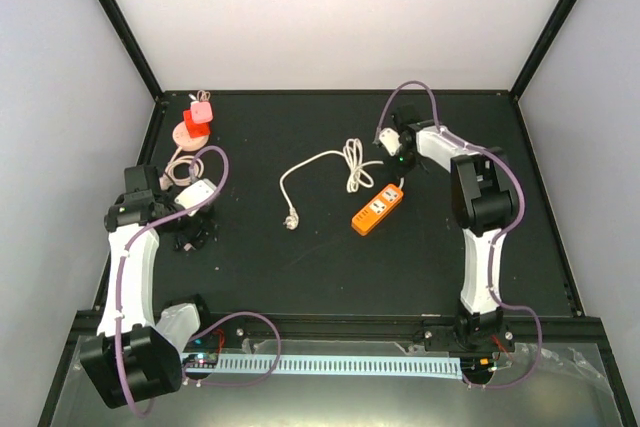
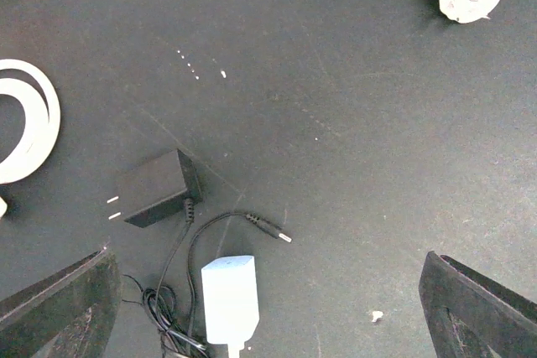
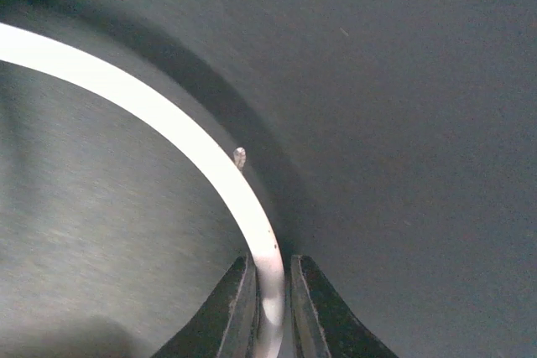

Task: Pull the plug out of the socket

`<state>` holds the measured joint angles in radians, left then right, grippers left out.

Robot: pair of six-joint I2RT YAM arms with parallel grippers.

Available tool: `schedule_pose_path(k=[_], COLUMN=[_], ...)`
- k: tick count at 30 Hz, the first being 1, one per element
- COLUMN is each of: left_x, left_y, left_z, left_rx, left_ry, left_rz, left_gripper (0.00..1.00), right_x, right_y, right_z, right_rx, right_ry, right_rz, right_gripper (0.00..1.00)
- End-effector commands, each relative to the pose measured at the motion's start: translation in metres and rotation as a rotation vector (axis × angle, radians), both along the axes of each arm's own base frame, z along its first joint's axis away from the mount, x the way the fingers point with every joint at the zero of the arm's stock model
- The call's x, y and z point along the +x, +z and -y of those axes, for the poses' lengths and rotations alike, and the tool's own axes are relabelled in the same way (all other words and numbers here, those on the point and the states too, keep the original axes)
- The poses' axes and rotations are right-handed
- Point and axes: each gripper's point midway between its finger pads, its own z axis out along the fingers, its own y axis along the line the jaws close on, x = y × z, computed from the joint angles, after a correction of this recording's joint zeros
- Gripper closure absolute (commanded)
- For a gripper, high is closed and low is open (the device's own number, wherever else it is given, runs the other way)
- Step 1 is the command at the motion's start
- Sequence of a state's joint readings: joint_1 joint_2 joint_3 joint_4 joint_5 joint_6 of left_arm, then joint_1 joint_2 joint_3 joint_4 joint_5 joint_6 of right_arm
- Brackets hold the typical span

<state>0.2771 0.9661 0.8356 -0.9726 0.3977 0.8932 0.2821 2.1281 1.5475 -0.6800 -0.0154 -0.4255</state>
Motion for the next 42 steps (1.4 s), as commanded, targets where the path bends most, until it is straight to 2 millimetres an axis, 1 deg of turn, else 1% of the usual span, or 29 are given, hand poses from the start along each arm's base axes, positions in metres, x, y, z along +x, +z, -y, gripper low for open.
schedule_pose_path(k=[1,5,7,13,19,25,29,32,34,37,39,42], left_x=[0.009,0.01,0.012,0.021,0.031,0.039,0.05,0.061,0.07,0.082,0.092,0.107], left_y=[0.013,0.011,0.011,0.012,0.01,0.008,0.008,0.003,-0.004,-0.01,-0.013,-0.02], left_z=[0.005,0.006,0.006,0.006,0.004,0.001,-0.004,-0.012,-0.016,-0.022,-0.029,-0.041], left_rx=[-0.028,-0.033,-0.037,-0.056,-0.07,-0.067,-0.056,-0.048,-0.049,-0.034,-0.016,0.019], left_ry=[-0.012,-0.008,-0.004,0.014,0.026,0.032,0.046,0.072,0.082,0.091,0.106,0.151], left_rz=[0.032,0.031,0.025,0.011,-0.002,-0.016,-0.032,-0.078,-0.119,-0.143,-0.149,-0.16], left_gripper=[0.01,0.01,0.01,0.01,0.01,0.01,0.01,0.01,0.01,0.01,0.01,0.02], right_x=[0.009,0.02,0.024,0.041,0.055,0.065,0.07,0.074,0.076,0.079,0.078,0.08], right_y=[-0.002,0.001,-0.001,-0.001,-0.001,0.001,0.003,0.005,0.006,0.006,0.007,0.009], right_z=[0.032,0.063,0.079,0.132,0.176,0.208,0.228,0.241,0.251,0.261,0.28,0.295], right_rx=[-0.053,-0.078,-0.087,-0.133,-0.172,-0.186,-0.214,-0.242,-0.255,-0.272,-0.291,-0.302], right_ry=[-0.017,-0.057,-0.08,-0.147,-0.206,-0.261,-0.288,-0.302,-0.318,-0.33,-0.358,-0.383], right_rz=[-0.011,0.001,-0.009,0.001,0.025,0.036,0.049,0.059,0.067,0.069,0.073,0.083], right_gripper=[0.85,0.85,0.85,0.85,0.84,0.84,0.83,0.82,0.82,0.82,0.82,0.81])
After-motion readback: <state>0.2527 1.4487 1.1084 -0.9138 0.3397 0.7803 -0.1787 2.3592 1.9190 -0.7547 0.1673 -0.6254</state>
